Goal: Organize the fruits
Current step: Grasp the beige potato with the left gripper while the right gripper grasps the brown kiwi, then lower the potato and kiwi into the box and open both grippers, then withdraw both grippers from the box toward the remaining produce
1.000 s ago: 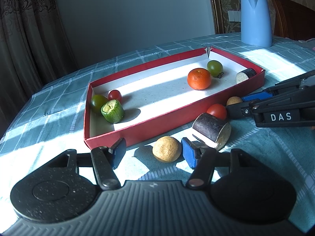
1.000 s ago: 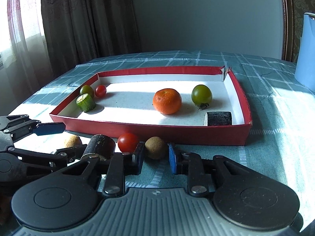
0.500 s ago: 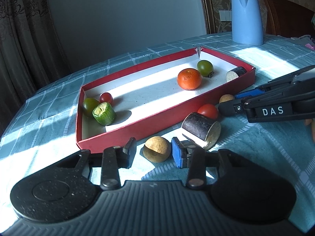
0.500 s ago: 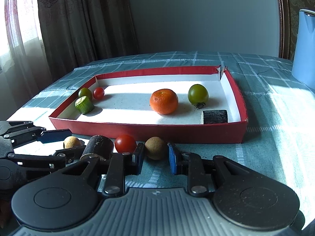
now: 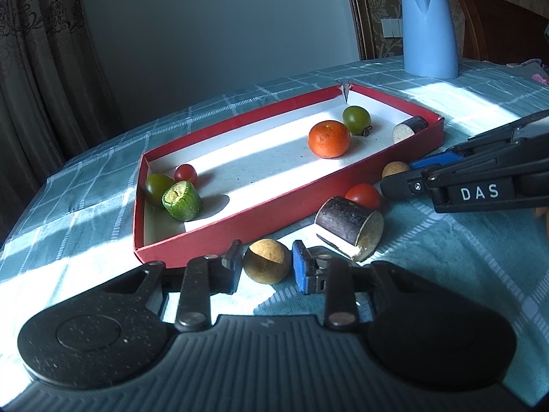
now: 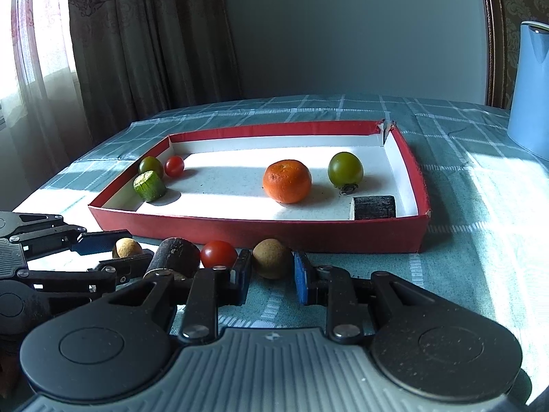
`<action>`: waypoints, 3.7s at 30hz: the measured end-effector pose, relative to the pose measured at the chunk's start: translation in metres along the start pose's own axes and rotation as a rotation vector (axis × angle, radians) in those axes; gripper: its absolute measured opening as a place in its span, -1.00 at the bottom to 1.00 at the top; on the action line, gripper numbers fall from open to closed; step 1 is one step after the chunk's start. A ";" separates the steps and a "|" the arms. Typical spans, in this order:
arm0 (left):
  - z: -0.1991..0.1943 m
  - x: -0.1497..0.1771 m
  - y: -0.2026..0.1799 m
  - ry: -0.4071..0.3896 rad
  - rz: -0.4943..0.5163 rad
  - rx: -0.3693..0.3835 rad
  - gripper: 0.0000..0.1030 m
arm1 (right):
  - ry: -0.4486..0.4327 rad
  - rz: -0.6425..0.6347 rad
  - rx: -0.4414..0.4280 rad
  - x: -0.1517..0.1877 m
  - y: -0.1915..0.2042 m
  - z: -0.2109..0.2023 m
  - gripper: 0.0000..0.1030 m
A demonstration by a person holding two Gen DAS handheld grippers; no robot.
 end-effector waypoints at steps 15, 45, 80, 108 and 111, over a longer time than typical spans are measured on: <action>-0.010 -0.004 0.000 -0.060 -0.001 0.001 -0.44 | -0.078 -0.015 0.012 -0.005 0.001 -0.015 -0.50; 0.072 -0.073 0.034 -0.007 -0.170 -0.158 -0.45 | -0.065 -0.073 0.124 -0.052 -0.014 0.045 -0.50; 0.073 -0.063 0.028 -0.030 -0.092 -0.227 0.60 | -0.084 0.078 0.162 -0.042 -0.035 0.027 0.31; -0.014 -0.025 0.044 -0.145 -0.222 -0.132 0.96 | -0.034 0.035 0.024 -0.002 -0.001 -0.005 0.35; -0.016 -0.021 0.033 -0.117 -0.194 -0.039 0.99 | -0.021 0.075 0.057 -0.002 -0.011 -0.003 0.35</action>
Point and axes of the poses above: each gripper's, at about its wrist camera, not at the fingertips, and z roughly the way its jaws point, y to its left, x to its underside, the point moved 6 cm from there along z, roughly the way its jaws point, and after that the axes turned 7 degrees about -z, right-handed, at the moved point
